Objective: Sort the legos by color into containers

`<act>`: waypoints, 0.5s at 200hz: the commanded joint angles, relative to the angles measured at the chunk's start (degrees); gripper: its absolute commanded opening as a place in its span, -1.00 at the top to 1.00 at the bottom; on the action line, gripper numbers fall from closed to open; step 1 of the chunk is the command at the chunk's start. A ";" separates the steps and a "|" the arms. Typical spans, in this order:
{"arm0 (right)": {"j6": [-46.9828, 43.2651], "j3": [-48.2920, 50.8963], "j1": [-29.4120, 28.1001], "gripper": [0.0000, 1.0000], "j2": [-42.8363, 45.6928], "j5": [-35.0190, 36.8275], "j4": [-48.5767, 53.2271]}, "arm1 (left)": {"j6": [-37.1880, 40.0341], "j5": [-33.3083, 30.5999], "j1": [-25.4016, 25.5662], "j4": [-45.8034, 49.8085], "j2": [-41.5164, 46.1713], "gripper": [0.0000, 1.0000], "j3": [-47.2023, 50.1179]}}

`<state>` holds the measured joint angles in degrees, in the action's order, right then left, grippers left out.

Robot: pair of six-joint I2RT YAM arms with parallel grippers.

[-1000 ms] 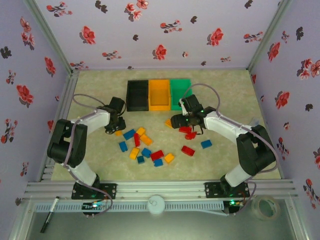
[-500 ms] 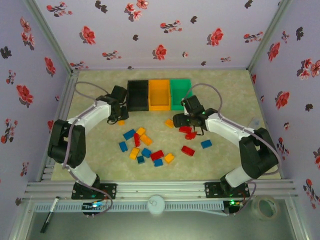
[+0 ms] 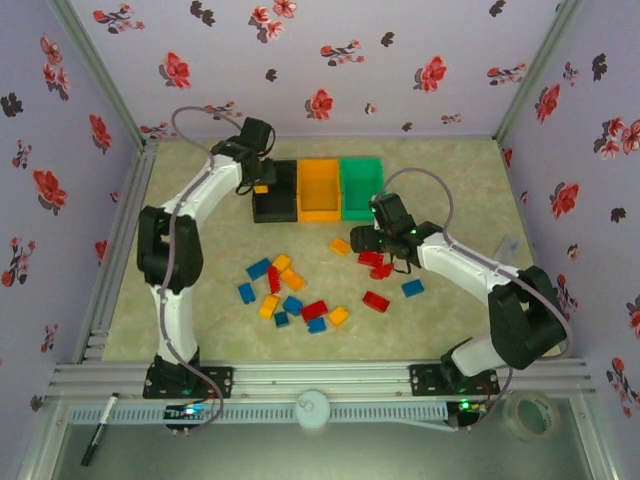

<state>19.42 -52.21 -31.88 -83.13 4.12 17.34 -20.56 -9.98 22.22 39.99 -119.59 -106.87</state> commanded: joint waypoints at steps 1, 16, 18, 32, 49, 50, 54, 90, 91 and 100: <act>1.37 1.09 0.39 -0.64 2.26 1.16 -0.69 | 2.96 0.05 -0.35 3.31 -5.06 0.63 -7.31; 1.45 1.57 0.37 -0.64 3.00 1.42 -0.42 | 3.32 0.06 -0.57 3.93 -7.86 0.58 -10.82; 1.44 1.64 0.34 -0.64 3.05 1.42 -0.35 | 3.33 0.05 -0.55 4.02 -8.23 0.55 -11.28; 1.41 2.15 0.33 -0.65 3.75 1.42 -0.09 | 3.20 0.07 -0.55 4.39 -9.64 0.26 -12.88; 1.17 2.45 0.41 -0.65 4.11 1.42 0.68 | 3.07 0.14 -0.53 4.35 -9.76 -0.16 -13.14; 1.11 2.45 0.41 -0.65 4.12 1.42 0.77 | 3.02 0.13 -0.56 4.33 -9.73 -0.17 -13.12; 1.14 2.50 0.41 -0.66 4.20 1.42 0.94 | 2.98 0.23 -0.53 4.37 -9.57 -0.21 -13.03; 0.19 2.55 0.41 -0.66 4.08 1.33 1.98 | 2.51 0.81 0.11 0.96 -2.57 -0.36 -6.20; 0.18 2.55 0.41 -0.66 4.05 1.33 2.03 | 2.52 0.87 0.15 0.79 -2.31 -0.36 -5.83; -0.20 2.50 0.41 -0.66 3.95 1.33 2.21 | 2.13 1.10 0.26 -0.62 0.45 -0.37 -2.73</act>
<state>19.77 -50.50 -31.77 -79.99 4.34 17.96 -18.22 -9.78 22.13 41.36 -127.09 -114.61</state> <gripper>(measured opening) 0.829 0.677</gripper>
